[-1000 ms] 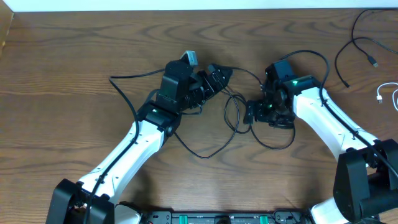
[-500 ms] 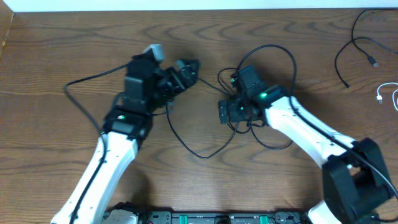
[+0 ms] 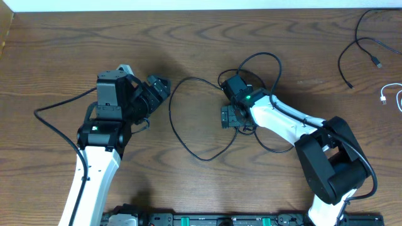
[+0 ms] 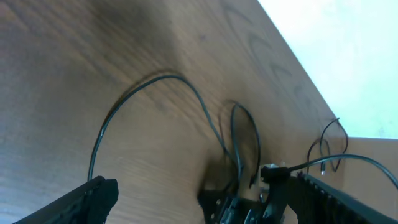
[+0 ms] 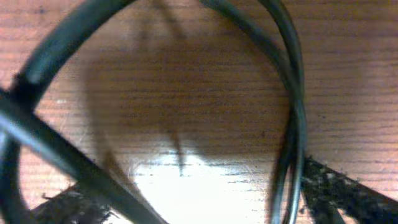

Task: Untangle cables
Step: 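Pull the black cable away from the left gripper toward the top-right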

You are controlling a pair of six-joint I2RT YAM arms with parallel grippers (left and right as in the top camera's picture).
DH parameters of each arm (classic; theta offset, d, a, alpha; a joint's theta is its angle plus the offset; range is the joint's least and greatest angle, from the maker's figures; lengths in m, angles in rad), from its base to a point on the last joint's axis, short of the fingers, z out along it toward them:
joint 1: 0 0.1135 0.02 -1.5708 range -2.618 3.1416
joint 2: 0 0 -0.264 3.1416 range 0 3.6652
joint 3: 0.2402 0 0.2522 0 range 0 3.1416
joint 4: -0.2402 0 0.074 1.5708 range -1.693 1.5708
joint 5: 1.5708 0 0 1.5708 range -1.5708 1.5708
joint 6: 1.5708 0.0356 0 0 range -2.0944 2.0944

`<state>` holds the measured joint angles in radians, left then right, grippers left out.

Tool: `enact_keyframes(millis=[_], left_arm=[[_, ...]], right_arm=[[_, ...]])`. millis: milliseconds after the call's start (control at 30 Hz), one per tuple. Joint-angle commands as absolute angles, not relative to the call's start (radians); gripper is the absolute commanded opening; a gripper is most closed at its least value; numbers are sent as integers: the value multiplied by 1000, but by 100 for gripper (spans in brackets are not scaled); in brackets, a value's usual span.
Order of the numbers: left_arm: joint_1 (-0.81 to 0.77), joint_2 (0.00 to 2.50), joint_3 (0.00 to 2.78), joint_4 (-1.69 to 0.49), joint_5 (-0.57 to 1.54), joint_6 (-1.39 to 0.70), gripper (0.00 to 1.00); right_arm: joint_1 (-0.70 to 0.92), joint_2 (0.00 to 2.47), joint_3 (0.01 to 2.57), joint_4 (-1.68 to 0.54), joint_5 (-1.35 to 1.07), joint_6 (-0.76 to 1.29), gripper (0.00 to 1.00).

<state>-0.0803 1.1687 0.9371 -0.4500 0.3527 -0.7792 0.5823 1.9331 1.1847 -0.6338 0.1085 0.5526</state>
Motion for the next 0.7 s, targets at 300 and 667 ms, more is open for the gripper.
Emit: enact_keyframes(millis=[300,667], left_arm=[[-77,1163,949,-493,346,-756,91],[-77,1163,949,-493,346,-756,91]], right_arm=[[545,1953,1245,-656,91,445,1],[282,1739,1657,-720,91,187,1]])
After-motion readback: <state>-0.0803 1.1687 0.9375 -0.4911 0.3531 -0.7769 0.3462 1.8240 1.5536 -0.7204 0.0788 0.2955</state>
